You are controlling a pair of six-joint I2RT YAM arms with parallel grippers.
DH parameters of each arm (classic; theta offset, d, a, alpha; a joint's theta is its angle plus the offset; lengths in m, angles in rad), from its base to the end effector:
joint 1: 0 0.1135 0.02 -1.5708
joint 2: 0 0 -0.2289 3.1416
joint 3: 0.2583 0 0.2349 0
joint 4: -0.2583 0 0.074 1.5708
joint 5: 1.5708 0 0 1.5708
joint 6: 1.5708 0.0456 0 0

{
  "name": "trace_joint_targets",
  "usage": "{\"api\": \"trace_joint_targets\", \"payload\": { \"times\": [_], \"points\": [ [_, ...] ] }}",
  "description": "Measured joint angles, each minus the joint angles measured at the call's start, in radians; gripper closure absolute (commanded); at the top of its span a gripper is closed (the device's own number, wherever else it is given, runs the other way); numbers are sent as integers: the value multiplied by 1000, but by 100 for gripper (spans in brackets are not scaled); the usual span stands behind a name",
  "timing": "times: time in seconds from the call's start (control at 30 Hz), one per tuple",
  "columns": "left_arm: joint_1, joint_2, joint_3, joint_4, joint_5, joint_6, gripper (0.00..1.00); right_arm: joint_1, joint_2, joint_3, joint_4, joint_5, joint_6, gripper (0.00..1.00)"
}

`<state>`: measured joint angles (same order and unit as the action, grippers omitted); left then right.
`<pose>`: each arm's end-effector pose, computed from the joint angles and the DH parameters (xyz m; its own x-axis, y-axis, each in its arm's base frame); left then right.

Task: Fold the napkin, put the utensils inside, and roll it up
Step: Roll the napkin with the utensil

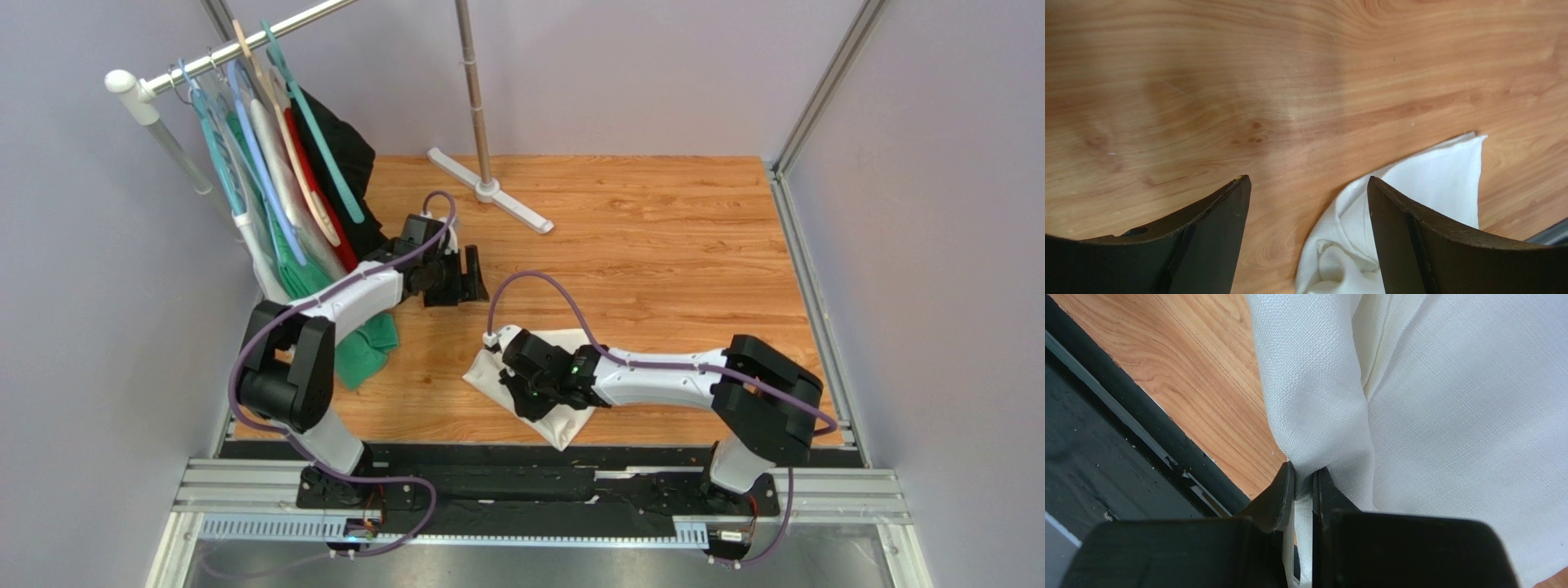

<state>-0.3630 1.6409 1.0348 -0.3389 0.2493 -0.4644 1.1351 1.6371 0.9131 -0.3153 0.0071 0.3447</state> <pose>0.3009 -0.1263 0.1660 -0.8921 -0.1255 -0.4341 0.0891 0.8930 -0.4411 0.1293 0.2770 0.1333 -0.6483 -0.5918 -0.4791 -0.7288 0.6644 0.1655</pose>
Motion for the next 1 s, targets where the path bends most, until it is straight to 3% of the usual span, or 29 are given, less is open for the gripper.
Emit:
{"api": "trace_joint_targets", "payload": {
  "times": [0.13,0.43,0.57,0.77,1.0],
  "points": [
    [29,-78,-42,42,-42,-21,21,-41,-23,-25,0,-74,9,100],
    [25,-457,-363,206,-24,-72,24,-182,-34,-69,28,-301,7,100],
    [-14,-549,-472,248,-8,-82,23,-256,-34,-86,32,-407,-2,100],
    [-143,-550,-565,349,16,-131,20,-331,-16,-95,37,-534,-26,100],
    [-161,-393,-586,471,43,-177,18,-368,16,-96,53,-624,-50,100]
  ]
}}
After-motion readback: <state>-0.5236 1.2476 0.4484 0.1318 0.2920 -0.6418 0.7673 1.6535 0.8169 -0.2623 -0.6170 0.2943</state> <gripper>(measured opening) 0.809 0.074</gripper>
